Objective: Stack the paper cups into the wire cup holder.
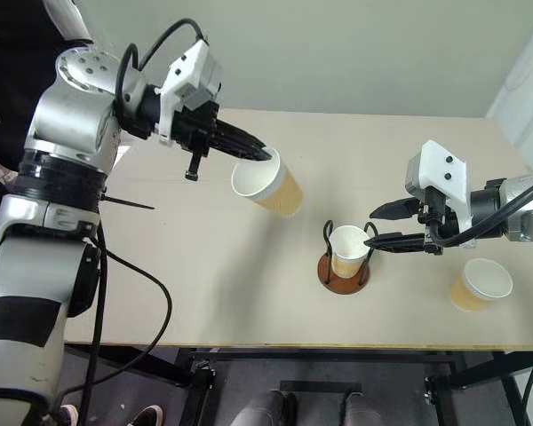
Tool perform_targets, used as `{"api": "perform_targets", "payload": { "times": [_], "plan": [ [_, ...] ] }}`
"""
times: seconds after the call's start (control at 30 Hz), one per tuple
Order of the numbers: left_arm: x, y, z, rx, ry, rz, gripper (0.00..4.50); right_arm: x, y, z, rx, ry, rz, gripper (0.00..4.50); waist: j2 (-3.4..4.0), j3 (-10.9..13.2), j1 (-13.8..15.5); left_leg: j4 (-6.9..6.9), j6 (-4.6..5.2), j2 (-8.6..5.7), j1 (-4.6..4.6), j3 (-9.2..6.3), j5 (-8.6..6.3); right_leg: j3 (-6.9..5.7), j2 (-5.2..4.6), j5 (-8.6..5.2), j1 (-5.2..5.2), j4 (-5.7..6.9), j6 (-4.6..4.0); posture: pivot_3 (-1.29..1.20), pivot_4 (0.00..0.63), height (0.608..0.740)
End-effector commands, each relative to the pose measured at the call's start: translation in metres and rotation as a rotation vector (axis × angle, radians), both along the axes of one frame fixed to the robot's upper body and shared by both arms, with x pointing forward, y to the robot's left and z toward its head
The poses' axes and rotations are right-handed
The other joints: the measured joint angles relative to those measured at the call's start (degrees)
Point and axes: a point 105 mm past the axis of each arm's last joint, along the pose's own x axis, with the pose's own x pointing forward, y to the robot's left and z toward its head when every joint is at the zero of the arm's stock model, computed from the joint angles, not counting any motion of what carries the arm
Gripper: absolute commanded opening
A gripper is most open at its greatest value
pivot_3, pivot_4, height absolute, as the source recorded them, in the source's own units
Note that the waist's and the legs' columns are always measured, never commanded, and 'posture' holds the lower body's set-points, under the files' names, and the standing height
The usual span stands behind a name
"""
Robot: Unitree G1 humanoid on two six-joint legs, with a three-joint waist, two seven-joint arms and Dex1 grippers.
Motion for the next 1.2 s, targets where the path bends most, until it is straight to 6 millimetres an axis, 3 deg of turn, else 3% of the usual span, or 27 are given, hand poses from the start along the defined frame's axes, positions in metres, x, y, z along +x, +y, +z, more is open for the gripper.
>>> {"api": "perform_targets", "payload": {
  "times": [0.03, 0.37, 0.6, 0.73, 1.2],
  "plan": [
    [-0.007, -0.006, 0.02, -0.029, -0.024, -0.06, 0.02, -0.004, 0.001, 0.01, 0.012, -0.056, 0.001, 2.3, -0.01, 0.01, 0.05, 0.0, 0.0, -0.02, -0.01, 0.03, 0.0, -0.03, 0.04, -0.02, -0.01, 0.01, 0.01, 0.0, 0.15, 0.74],
    [-0.003, -0.036, 0.021, -0.059, 0.056, -0.116, 0.02, -0.007, -0.002, 0.006, -0.012, -0.08, -0.013, 2.3, -0.02, 0.03, 0.38, 0.4, 0.13, -0.06, -0.38, 0.01, -0.12, 0.05, -0.06, -0.05, -0.09, -0.01, 0.37, 0.0, 0.15, 0.74],
    [-0.002, -0.056, 0.012, -0.003, 0.063, -0.154, 0.02, -0.009, -0.002, 0.016, -0.035, -0.156, -0.024, 2.3, -0.02, 0.05, 0.33, 0.67, 0.01, -0.07, -0.4, 0.17, -0.24, 0.06, -0.01, 0.09, -0.08, 0.0, 0.76, 0.0, 0.15, 0.74],
    [-0.003, -0.073, 0.01, 0.016, 0.063, -0.192, 0.02, -0.012, -0.011, 0.016, -0.051, -0.156, -0.069, 2.3, -0.03, 0.06, 0.85, 0.73, -0.01, -0.11, -0.48, 0.21, -0.25, 0.01, 0.03, 0.04, -0.08, -0.04, 0.79, 0.0, 0.15, 0.74],
    [-0.008, -0.109, 0.002, 0.035, 0.076, -0.28, 0.02, -0.035, -0.023, 0.017, -0.061, -0.15, -0.168, 2.3, -0.05, 0.08, 1.39, 0.86, -0.14, -0.09, -0.48, 0.52, -0.52, 0.15, -0.05, -0.24, -0.04, 0.0, 1.39, 0.0, 0.15, 0.74]
  ]
}}
